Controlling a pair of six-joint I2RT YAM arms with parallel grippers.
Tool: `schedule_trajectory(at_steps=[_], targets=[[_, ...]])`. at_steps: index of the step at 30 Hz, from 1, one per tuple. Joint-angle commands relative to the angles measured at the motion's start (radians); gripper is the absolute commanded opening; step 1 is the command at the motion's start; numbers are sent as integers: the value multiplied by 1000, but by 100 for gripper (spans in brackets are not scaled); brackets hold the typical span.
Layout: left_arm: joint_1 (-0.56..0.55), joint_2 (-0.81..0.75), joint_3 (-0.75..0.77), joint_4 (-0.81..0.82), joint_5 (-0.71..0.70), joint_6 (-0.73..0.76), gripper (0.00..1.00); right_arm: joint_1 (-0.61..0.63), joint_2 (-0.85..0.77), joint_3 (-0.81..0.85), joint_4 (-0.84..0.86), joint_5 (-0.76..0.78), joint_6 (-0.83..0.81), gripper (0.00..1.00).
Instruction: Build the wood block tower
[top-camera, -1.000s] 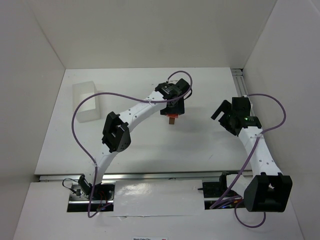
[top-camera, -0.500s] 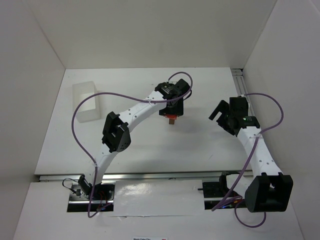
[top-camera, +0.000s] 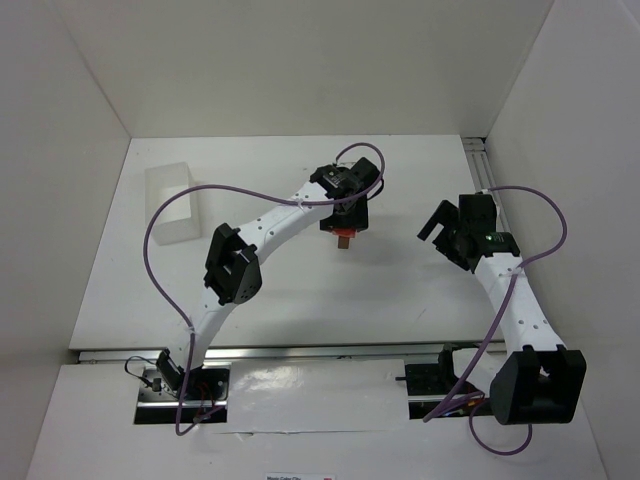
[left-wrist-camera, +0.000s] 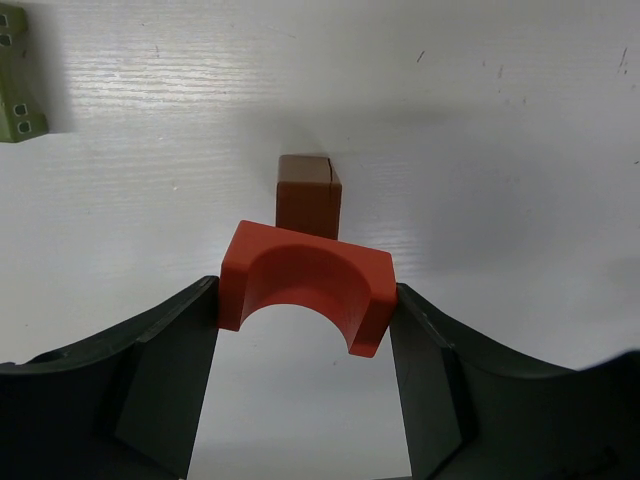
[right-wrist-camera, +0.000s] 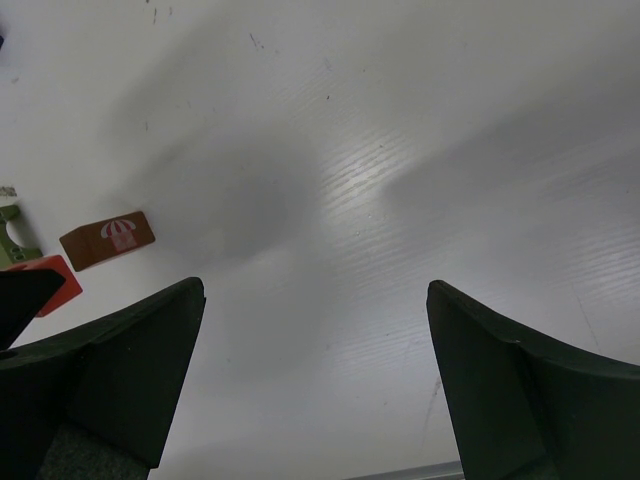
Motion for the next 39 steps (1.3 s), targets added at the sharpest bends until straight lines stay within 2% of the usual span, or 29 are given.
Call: schedule_trajectory(at_steps=[1,39], targets=[[-6,21,-2,28,-2,-32,17,7,-14,-2,34,7,6,99],[-6,31,-30,65,-31,-78,17,17,23,-2,53,-20,-22,99]])
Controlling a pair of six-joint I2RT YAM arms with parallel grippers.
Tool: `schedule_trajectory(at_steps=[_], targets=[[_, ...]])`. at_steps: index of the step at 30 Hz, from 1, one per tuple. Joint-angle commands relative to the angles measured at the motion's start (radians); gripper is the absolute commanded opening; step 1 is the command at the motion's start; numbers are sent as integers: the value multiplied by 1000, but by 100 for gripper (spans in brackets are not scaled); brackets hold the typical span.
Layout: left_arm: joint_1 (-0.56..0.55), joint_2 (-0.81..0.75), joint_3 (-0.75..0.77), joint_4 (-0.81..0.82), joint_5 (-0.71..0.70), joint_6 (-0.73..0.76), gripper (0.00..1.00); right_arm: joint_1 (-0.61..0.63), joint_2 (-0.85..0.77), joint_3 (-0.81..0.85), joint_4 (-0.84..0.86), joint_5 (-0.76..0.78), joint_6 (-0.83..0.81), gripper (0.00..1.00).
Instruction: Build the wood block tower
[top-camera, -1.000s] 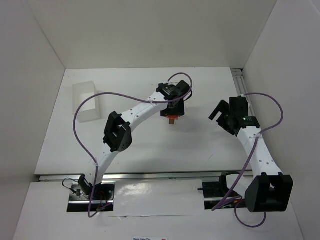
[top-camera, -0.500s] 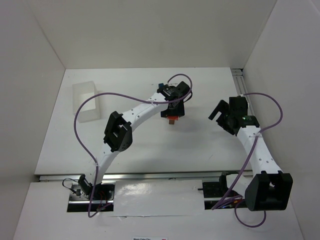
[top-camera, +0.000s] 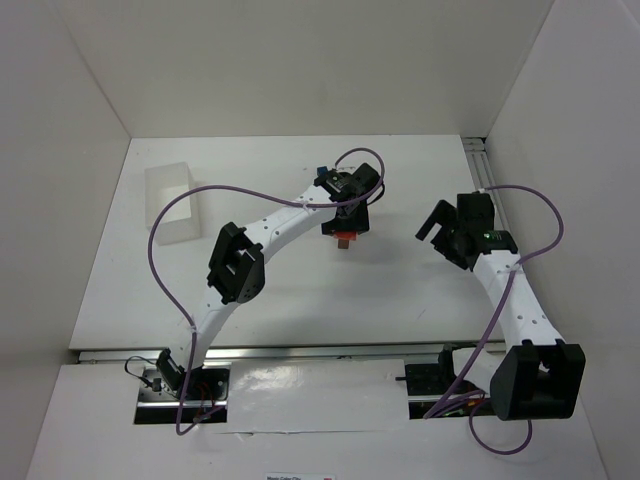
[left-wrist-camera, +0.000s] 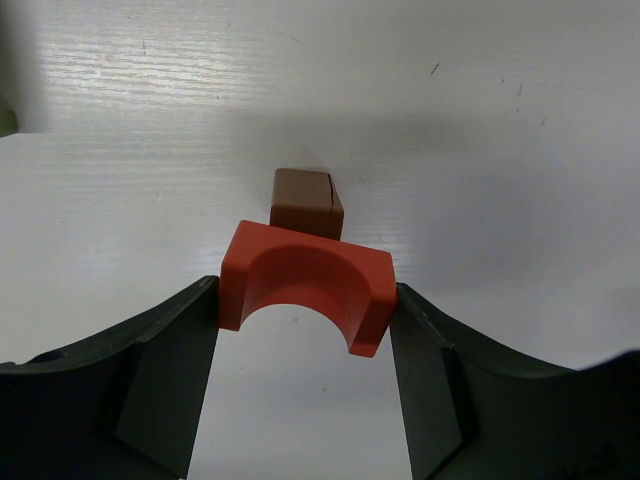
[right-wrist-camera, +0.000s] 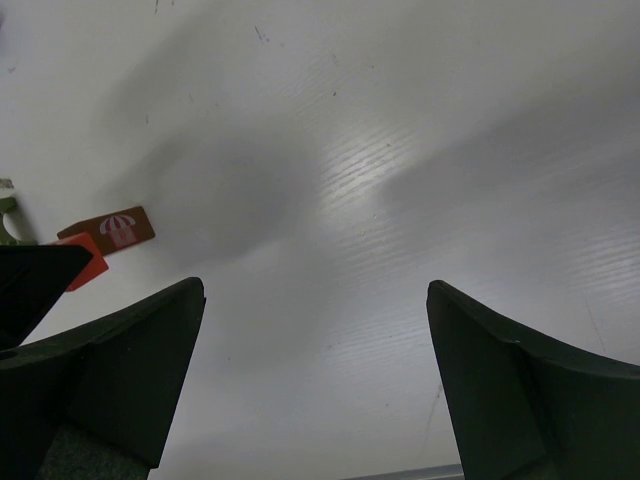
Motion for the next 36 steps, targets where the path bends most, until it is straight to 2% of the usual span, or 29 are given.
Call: schedule_trajectory(at_steps=[1,18,20,21,26,29,30,36], targets=[[-6,0,2,20,-20,-27,17,14,0,-2,39,-6,-14,99],[-6,-10,-36,38,-39,-27,17,24,10,-2,49,-15,-23,99],[4,-10,-36,38,-30,-27,20,24,10,-2,49,-15,-23,99],[4,-10,-36,38,-29,-27,22,24,10,-2,49,-15,-23,99],[4,0,-36,38,-20,-27,45,24,10,-2,49,-15,-32,99],[4,0,-36,38,-11,-27,53,24,10,-2,49,-15,-32,99],[4,0,-36,47,-11,-27,59,24,10,-2,49,-15,-32,99],[4,0,-36,47,-11,-27,66,24,10,-2,49,-15,-32,99]])
